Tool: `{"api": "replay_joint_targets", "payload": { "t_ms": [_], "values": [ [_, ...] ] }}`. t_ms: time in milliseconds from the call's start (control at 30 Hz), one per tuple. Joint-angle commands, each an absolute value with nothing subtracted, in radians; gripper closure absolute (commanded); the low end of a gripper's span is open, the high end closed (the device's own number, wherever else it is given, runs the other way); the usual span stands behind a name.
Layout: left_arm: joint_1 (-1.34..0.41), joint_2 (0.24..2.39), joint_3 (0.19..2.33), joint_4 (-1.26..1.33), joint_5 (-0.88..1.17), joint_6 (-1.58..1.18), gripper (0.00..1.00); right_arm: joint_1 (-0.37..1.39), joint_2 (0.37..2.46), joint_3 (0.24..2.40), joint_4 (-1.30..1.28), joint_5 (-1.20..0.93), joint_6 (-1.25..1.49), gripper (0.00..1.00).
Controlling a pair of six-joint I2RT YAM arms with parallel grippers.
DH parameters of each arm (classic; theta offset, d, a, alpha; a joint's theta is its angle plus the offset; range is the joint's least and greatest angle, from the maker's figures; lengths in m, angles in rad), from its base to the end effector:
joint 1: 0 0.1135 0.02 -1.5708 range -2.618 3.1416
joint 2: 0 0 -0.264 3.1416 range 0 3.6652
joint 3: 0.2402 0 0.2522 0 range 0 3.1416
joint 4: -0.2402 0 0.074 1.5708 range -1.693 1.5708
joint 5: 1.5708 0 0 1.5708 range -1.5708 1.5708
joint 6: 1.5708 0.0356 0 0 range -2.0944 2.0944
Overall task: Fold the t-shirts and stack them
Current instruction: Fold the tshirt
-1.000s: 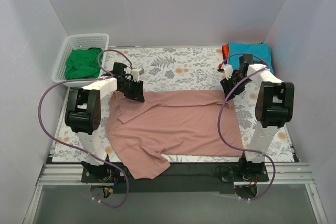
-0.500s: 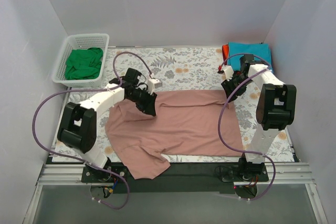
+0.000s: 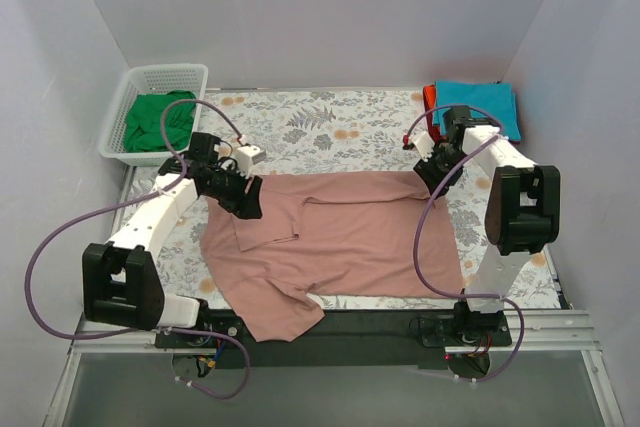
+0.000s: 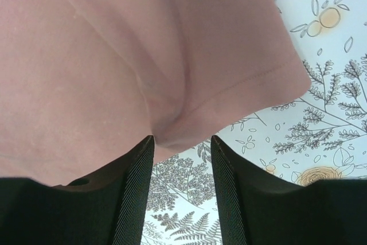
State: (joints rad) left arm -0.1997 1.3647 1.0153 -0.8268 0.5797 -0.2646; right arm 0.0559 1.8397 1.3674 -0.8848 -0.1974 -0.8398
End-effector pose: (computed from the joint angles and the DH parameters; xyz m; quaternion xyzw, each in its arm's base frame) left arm 0.2476 -0.0700 0.2486 0.0255 0.9410 -0.3160 0.1183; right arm 0.3577 0.0270 0.2036 -0.4379 0.8873 0.0500 0.1355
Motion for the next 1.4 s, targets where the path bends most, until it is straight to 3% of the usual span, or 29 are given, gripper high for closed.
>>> {"api": "replay_joint_targets", "payload": {
  "t_ms": [0,500,767,867,1167,1367],
  "values": [
    [-0.1,1.407,1.026,-0.862,0.506,-0.218,0.51,0.09,1.795,1.342,-0.859,-0.131,-0.884,0.5],
    [-0.017,1.483,0.91,-0.835,0.354,-0.405,0.56,0.164,1.789,1.213,-0.724,-0.005,-0.888,0.54],
    [-0.015,1.574,0.977,-0.808,0.342,-0.448,0.56,0.167,1.833,1.212,-0.681,0.054,-0.891,0.79],
    [-0.012,1.603,0.988,-0.821,0.371,-0.453,0.59,0.167,1.807,1.207,-0.683,0.06,-0.897,0.83],
    [-0.015,1.598,0.973,-0.879,0.45,-0.416,0.62,0.167,1.755,1.192,-0.69,0.087,-0.914,0.8],
    [-0.018,1.635,0.957,-0.891,0.405,-0.411,0.62,0.173,1.773,1.198,-0.693,0.081,-0.908,0.88]
  ]
}}
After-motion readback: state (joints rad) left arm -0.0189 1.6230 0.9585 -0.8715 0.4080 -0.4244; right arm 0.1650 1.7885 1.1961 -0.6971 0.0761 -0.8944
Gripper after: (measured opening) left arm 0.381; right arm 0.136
